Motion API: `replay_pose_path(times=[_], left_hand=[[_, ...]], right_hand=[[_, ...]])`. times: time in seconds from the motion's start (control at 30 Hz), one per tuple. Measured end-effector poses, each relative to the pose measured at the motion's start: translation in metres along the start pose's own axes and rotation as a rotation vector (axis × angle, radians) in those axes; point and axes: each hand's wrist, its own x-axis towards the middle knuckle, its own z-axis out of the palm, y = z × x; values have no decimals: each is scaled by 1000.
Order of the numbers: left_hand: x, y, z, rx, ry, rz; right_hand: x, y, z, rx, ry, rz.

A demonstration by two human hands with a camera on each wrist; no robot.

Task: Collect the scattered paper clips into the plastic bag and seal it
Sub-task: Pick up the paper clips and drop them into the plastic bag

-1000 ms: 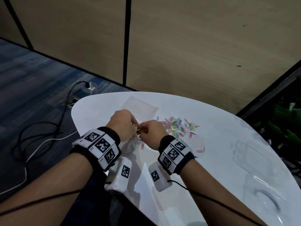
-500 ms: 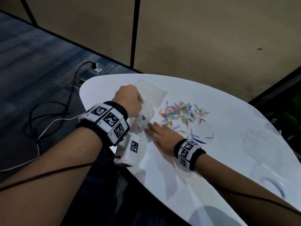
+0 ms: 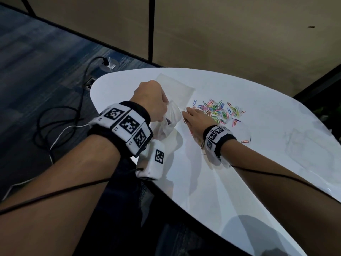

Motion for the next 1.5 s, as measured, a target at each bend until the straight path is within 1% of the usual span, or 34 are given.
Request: replay_pose_path(times=[0.13,0.2,0.23,0.37,0.4,0.47,0.53,0.6,0.67,0.73,0.8,0.87,0.93,1.0,1.13,1.2,1.23,1.3,1.33,1.37,1.43,1.47,1.5], left_hand=[[1,-1,2,16,-11,2],[1,1,4,23,-18,5],[1,2,5,29,-23,7],[0,4,5,41,-25,11],[0,4,6,41,-28,12],[0,4,7,46,-32,10],[1,6,8,44,-36,6],[0,9,9,31,-41,5],[-1,12,10,19,-49,9],[-2,14,13,9,-49,9],[-2,14,15,-8,-45,7],[-1,15,16,-33,-40,3],[-1,15,17,-57,-46,9],[-1,16,18,-57,-54,24],[0,13,21,-45,-57,36],[0,12,20,-39,-59,35],[0,12,19,-37,-55,35],[0,11,15,-30,-39,31],[0,11,14,-28,-29,27],[1,10,12,-29,-20,23],[1,8,9,-33,-17,13],[1,7,8,-33,-16,8],[0,6,6,-30,-14,4]], right_hand=[[-2,-3,-18,57,67,26],[-6,1,-26,105,61,110],[-8,6,-27,180,91,178],[-26,20,-28,721,274,510],[-32,21,-31,885,306,566],[-43,18,-43,1187,370,618],[-55,10,-64,1422,425,609],[-67,-2,-88,1659,472,537],[-73,-17,-107,1851,452,448],[-75,-35,-117,1956,386,392],[-74,-52,-118,1950,325,390],[-72,-64,-111,1866,277,424],[-68,-69,-98,1727,244,460],[-64,-73,-92,1518,234,447],[-63,-79,-105,965,247,299],[-65,-81,-115,782,214,198],[-67,-80,-120,748,171,148],[-69,-74,-126,753,67,79],[-69,-69,-129,801,44,74],[-70,-62,-131,901,56,86],[-69,-47,-132,1189,165,180],[-65,-38,-127,1246,234,241],[-59,-28,-118,1180,280,284]])
